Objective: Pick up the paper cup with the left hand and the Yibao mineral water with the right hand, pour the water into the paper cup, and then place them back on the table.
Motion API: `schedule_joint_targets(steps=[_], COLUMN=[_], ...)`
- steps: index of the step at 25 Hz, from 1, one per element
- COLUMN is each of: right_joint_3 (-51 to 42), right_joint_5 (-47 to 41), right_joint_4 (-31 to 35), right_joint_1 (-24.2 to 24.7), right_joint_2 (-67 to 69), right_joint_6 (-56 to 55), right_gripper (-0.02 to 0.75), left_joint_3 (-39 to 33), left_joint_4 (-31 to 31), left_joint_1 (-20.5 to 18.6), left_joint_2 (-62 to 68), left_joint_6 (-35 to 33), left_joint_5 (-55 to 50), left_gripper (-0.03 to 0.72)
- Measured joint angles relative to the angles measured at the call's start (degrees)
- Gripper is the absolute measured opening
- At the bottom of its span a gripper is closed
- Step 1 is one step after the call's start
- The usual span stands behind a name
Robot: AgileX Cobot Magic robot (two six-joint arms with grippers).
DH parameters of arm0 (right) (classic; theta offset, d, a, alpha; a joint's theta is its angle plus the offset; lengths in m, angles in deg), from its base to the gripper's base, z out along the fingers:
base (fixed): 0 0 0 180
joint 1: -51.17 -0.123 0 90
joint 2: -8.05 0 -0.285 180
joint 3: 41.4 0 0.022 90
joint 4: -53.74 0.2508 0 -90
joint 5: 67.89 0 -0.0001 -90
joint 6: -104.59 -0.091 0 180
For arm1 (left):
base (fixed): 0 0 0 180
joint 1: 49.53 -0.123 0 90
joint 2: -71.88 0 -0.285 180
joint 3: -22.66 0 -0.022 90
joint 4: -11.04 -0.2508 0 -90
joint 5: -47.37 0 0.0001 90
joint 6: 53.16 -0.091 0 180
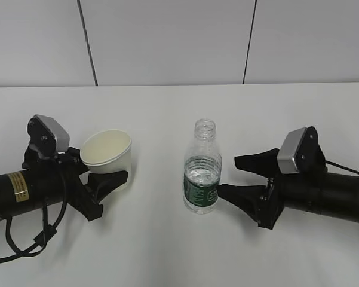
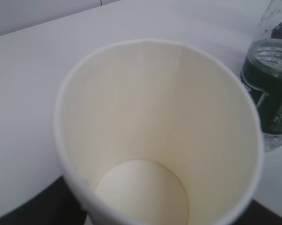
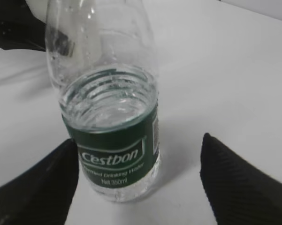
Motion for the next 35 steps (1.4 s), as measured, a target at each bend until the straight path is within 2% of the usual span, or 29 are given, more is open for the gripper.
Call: schedule_joint_targets(steps=[12,22,35], right_joint_3=[3.73,5.29,8.57], right_joint_5=[-2.90,-0.08,0.17], right_joint_4=[2.41,6.50,7.01], right_joint_1=[-6.87,-7.30,-7.30], right_joint_2=[0.45,6.60,9.06], right_joint_6=[-0.14,-0.29,-0.29], right_gripper=[0.637,0.638,0.627], left_joint_3=[0.00,0.00,0.00], left_joint_4=[0.29,0.55,0.66], left_joint_1=[0.00,0.00,0.00], left_joint_2=[0.00,0.00,0.00], left_joint_6=[0.00,0.00,0.00], left_joint_5=[0.00,0.00,0.00], left_gripper=[0.434,0.434,0.434])
